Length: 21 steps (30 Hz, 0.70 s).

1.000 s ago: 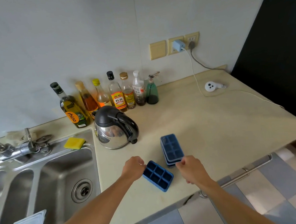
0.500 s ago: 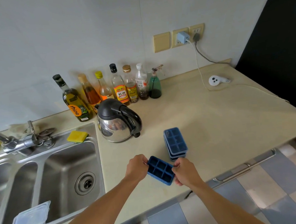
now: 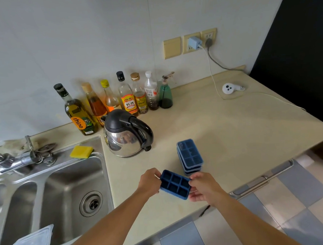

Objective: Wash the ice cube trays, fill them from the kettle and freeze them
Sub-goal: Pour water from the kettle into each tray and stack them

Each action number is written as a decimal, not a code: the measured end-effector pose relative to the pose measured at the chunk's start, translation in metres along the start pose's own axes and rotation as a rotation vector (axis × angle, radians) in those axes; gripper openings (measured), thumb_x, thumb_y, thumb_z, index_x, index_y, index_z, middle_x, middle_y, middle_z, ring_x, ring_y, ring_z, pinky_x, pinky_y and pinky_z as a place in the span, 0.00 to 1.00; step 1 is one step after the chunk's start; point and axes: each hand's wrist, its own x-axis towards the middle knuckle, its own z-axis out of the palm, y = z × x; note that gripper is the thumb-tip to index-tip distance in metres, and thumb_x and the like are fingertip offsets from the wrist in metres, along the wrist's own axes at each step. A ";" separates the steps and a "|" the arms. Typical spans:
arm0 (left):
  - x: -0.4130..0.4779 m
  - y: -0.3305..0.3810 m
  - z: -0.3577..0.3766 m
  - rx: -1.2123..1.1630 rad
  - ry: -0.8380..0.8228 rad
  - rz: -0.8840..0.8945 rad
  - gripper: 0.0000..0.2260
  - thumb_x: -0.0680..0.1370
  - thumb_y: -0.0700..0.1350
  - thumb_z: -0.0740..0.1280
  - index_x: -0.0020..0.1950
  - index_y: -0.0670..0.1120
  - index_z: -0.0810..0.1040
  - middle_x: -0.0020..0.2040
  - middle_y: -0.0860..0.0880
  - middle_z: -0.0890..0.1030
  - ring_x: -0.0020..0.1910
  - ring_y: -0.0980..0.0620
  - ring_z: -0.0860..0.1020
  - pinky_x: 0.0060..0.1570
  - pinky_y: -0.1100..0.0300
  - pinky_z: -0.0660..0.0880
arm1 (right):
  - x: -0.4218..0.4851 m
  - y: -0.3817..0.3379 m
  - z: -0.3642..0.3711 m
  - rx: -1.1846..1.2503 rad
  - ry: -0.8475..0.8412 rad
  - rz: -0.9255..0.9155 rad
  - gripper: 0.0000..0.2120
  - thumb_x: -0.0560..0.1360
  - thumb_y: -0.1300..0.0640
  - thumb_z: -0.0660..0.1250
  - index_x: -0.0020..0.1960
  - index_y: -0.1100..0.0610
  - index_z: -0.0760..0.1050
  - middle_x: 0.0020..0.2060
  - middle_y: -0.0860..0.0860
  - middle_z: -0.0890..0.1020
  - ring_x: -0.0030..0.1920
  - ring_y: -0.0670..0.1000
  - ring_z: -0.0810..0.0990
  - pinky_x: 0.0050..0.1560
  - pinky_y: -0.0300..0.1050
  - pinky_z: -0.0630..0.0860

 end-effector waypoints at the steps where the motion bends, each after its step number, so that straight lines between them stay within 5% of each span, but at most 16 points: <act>1: 0.000 -0.001 0.000 -0.009 -0.002 0.004 0.12 0.78 0.33 0.60 0.56 0.44 0.78 0.52 0.40 0.82 0.40 0.47 0.79 0.46 0.51 0.82 | 0.000 0.000 0.000 -0.004 -0.005 0.006 0.11 0.81 0.67 0.65 0.61 0.59 0.75 0.43 0.62 0.82 0.37 0.58 0.82 0.33 0.49 0.84; 8: -0.002 -0.001 -0.003 -0.061 -0.004 0.036 0.10 0.77 0.34 0.62 0.54 0.44 0.79 0.50 0.41 0.83 0.39 0.48 0.79 0.47 0.49 0.82 | -0.001 -0.003 0.004 -0.064 0.003 0.010 0.13 0.81 0.62 0.66 0.63 0.52 0.69 0.51 0.57 0.82 0.44 0.57 0.83 0.36 0.49 0.83; 14: -0.006 -0.005 -0.007 -0.096 -0.026 0.017 0.11 0.76 0.34 0.62 0.54 0.45 0.79 0.52 0.43 0.82 0.39 0.48 0.82 0.50 0.49 0.84 | 0.002 -0.003 0.014 -0.127 0.096 -0.020 0.04 0.79 0.65 0.67 0.49 0.58 0.73 0.47 0.58 0.80 0.42 0.56 0.79 0.46 0.53 0.84; 18: -0.007 -0.008 -0.009 -0.115 -0.028 0.015 0.11 0.76 0.33 0.62 0.53 0.44 0.79 0.52 0.41 0.83 0.39 0.47 0.82 0.51 0.48 0.83 | 0.000 -0.008 0.010 -0.093 0.094 0.033 0.11 0.78 0.67 0.67 0.56 0.72 0.70 0.44 0.60 0.76 0.41 0.57 0.72 0.38 0.48 0.76; 21: -0.006 -0.007 -0.010 -0.125 -0.021 0.018 0.11 0.76 0.33 0.62 0.52 0.43 0.80 0.52 0.40 0.82 0.39 0.47 0.81 0.49 0.50 0.83 | -0.010 -0.015 0.011 -0.129 0.065 0.009 0.16 0.79 0.63 0.67 0.64 0.68 0.71 0.43 0.58 0.78 0.41 0.56 0.73 0.36 0.45 0.75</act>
